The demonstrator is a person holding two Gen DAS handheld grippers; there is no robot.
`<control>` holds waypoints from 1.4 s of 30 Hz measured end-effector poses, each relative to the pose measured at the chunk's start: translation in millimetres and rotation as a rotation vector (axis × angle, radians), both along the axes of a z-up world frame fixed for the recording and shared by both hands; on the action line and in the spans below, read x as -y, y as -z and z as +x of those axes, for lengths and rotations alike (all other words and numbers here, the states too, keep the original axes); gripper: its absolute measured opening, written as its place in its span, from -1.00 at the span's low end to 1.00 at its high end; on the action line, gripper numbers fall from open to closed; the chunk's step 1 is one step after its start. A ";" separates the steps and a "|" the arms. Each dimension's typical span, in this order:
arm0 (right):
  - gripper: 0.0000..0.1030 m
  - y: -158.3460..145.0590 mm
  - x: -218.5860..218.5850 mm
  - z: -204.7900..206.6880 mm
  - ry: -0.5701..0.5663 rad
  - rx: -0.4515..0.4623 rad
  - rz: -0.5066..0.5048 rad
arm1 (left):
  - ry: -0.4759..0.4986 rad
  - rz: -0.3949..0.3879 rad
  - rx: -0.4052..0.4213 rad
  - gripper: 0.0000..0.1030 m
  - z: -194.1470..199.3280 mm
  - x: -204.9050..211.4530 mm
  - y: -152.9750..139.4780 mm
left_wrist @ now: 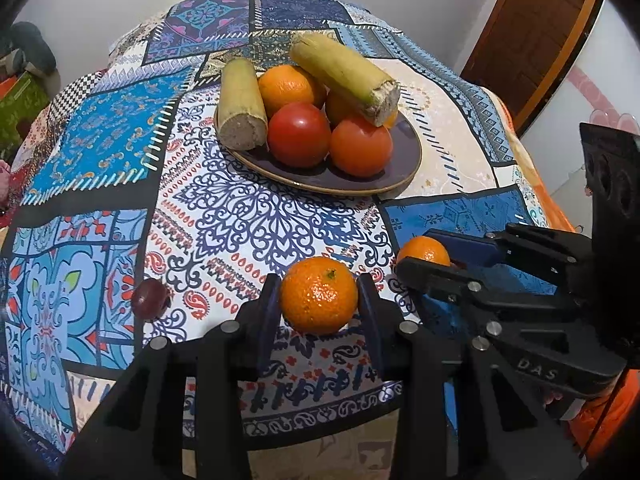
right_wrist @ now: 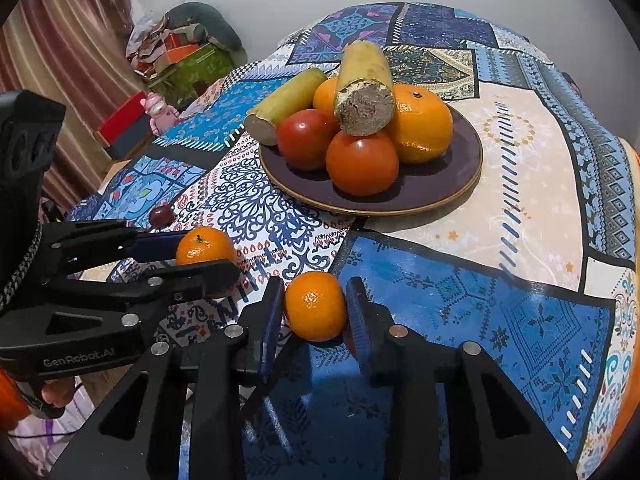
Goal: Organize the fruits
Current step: 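Carry both tangerines onto the purple plate with both tools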
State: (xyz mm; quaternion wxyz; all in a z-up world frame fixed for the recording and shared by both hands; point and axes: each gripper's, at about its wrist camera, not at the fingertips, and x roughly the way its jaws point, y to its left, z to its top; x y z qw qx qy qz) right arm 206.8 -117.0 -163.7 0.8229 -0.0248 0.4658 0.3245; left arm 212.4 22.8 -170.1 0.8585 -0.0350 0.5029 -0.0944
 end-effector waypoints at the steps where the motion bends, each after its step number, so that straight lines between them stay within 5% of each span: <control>1: -0.45 -1.1 0.7 -0.2 0.000 0.002 0.001 | -0.001 0.000 0.003 -0.27 -0.3 -0.3 -1.0; 19: -0.47 -33.2 24.7 15.7 0.076 0.097 0.031 | -0.010 -0.004 0.087 -0.27 26.4 11.4 -32.7; 42: -0.47 -15.7 19.6 63.7 0.113 0.081 -0.003 | -0.031 -0.016 0.040 -0.26 73.7 12.9 -4.1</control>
